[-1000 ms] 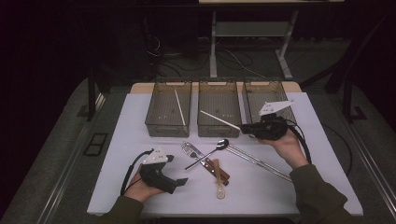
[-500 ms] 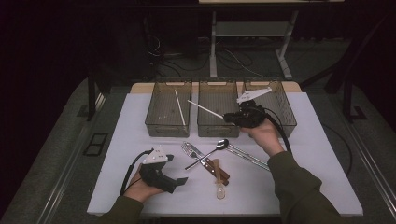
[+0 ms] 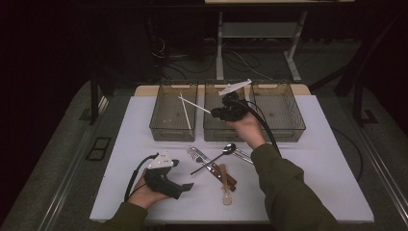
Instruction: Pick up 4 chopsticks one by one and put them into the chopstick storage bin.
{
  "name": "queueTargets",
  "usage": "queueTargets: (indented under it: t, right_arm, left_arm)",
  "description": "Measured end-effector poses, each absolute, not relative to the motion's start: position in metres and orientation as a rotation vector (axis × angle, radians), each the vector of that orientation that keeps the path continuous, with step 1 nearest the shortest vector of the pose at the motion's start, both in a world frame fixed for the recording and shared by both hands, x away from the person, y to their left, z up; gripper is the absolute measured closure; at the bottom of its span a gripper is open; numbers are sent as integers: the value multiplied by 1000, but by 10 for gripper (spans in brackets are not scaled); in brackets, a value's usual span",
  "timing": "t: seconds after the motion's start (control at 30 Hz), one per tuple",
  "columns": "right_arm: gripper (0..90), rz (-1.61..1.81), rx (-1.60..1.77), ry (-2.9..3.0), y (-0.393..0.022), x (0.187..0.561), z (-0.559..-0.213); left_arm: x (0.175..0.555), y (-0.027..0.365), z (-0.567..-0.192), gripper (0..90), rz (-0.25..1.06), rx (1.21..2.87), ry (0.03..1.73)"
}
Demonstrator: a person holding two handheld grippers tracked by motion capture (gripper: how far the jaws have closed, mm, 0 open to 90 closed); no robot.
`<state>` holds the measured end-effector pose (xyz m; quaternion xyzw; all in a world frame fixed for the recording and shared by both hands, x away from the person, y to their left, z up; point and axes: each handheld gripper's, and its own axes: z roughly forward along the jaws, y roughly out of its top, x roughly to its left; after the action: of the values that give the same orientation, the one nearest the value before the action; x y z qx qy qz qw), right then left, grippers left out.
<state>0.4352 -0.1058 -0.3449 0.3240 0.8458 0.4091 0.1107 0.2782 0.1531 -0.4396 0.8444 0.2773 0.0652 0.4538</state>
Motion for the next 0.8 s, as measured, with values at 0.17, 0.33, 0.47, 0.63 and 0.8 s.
queueTargets:
  t: [0.17, 0.33, 0.47, 0.63, 0.8]
  right_arm:
    - [843, 1189, 984, 2481, -86, 448, -348]
    - [842, 1167, 1009, 2478, -66, 463, -352]
    - [842, 1125, 1027, 2480, -46, 474, -356]
    - [842, 1075, 1046, 2467, -23, 485, -359]
    - [842, 1050, 1079, 2452, -6, 495, -366]
  left_arm:
    - [278, 153, -440, 0, 159, 2084, 684]
    - [278, 153, -439, 0, 161, 2078, 680]
    - [278, 153, -439, 0, 158, 2074, 683]
    - [278, 154, -440, 0, 163, 2080, 684]
    - [278, 154, -439, 0, 161, 2071, 686]
